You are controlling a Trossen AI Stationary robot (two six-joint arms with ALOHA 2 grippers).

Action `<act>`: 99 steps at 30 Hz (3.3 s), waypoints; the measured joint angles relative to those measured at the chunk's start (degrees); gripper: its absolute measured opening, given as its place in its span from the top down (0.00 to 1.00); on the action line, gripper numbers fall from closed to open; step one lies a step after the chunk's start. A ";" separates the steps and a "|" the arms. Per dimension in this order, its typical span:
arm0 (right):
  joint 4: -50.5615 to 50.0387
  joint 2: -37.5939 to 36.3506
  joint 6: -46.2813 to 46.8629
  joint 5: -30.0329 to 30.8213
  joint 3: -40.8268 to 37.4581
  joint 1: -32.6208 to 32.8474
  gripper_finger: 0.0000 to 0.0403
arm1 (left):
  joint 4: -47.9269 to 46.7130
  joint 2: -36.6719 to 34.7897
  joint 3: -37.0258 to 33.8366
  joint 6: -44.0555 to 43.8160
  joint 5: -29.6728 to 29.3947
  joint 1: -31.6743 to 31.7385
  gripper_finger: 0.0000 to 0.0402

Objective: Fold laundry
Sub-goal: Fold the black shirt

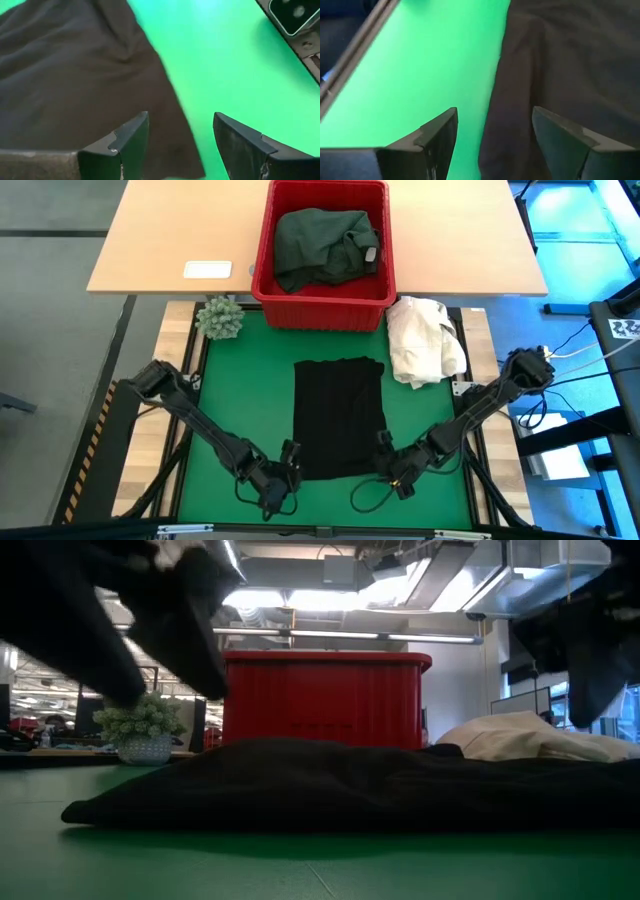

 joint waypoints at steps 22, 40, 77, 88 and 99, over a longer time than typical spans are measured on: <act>-7.76 2.30 3.36 1.81 1.19 2.55 0.36 | 1.27 4.06 0.01 -3.32 2.96 1.94 0.29; -8.60 8.03 3.15 6.45 1.40 2.58 0.36 | 1.88 7.27 0.26 -5.00 3.13 2.67 0.28; -7.38 2.98 10.64 4.77 0.98 3.17 0.98 | -2.78 5.72 1.40 -8.03 4.06 3.33 0.99; -6.76 0.69 13.48 3.69 4.40 8.84 0.99 | -16.93 5.57 16.02 -9.33 11.71 -0.28 1.00; -6.17 0.65 11.60 2.73 7.37 9.64 0.99 | -14.72 5.50 17.49 -7.21 16.48 0.50 1.00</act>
